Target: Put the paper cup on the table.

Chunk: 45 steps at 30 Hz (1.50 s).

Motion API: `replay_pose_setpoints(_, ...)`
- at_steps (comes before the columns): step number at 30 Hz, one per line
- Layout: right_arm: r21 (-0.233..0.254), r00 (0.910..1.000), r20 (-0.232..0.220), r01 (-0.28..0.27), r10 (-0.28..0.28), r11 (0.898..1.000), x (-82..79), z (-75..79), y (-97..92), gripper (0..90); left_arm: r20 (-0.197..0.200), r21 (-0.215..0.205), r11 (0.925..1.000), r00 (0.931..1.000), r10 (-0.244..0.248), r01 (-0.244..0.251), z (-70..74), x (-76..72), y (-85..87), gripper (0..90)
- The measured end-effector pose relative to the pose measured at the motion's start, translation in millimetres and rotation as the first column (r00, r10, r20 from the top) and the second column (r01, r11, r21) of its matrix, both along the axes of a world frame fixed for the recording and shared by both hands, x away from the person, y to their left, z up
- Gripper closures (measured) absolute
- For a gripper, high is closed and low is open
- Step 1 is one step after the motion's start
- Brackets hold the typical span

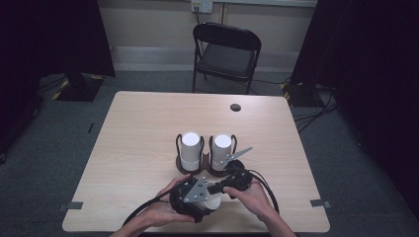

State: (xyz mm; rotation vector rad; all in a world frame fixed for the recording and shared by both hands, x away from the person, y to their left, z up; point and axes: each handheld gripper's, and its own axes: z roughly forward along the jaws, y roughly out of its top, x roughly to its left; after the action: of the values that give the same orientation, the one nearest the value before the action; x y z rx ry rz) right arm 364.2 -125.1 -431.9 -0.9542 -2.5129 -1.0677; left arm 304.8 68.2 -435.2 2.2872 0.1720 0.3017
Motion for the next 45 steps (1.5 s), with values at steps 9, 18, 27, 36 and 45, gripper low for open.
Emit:
replay_pose_setpoints(9, 0.042, 0.9988, 0.021, 0.043, -0.044, 0.998, -0.6, 2.4, -11.0, 79.1, -0.018, -0.019, 0.9994, 0.9994, 0.029, -0.029, -0.6, 3.6, 3.6, 23.9)
replay_pose_setpoints(18, 0.068, 0.9953, 0.072, 0.061, -0.065, 0.996, -3.6, 7.6, -15.8, 70.3, -0.023, -0.05, 0.9974, 0.9984, 0.052, -0.053, -1.1, 5.3, 4.0, 24.1)
replay_pose_setpoints(27, 0.122, 0.9858, 0.126, 0.095, -0.11, 0.988, -4.4, 12.3, -25.3, 60.8, -0.076, -0.091, 0.9895, 0.9915, 0.105, -0.112, -1.3, 11.0, 15.1, 24.2)
replay_pose_setpoints(36, 0.137, 0.9718, 0.18, 0.128, -0.152, 0.982, -6.5, 15.2, -33.2, 53.6, -0.104, -0.132, 0.9771, 0.9826, 0.154, -0.167, 0.9, 14.7, 25.8, 24.3)
replay_pose_setpoints(45, 0.161, 0.9545, 0.213, 0.176, -0.209, 0.971, -6.5, 16.6, -43.4, 46.8, -0.138, -0.153, 0.9633, 0.9701, 0.2, -0.22, 4.4, 16.0, 36.2, 24.4)
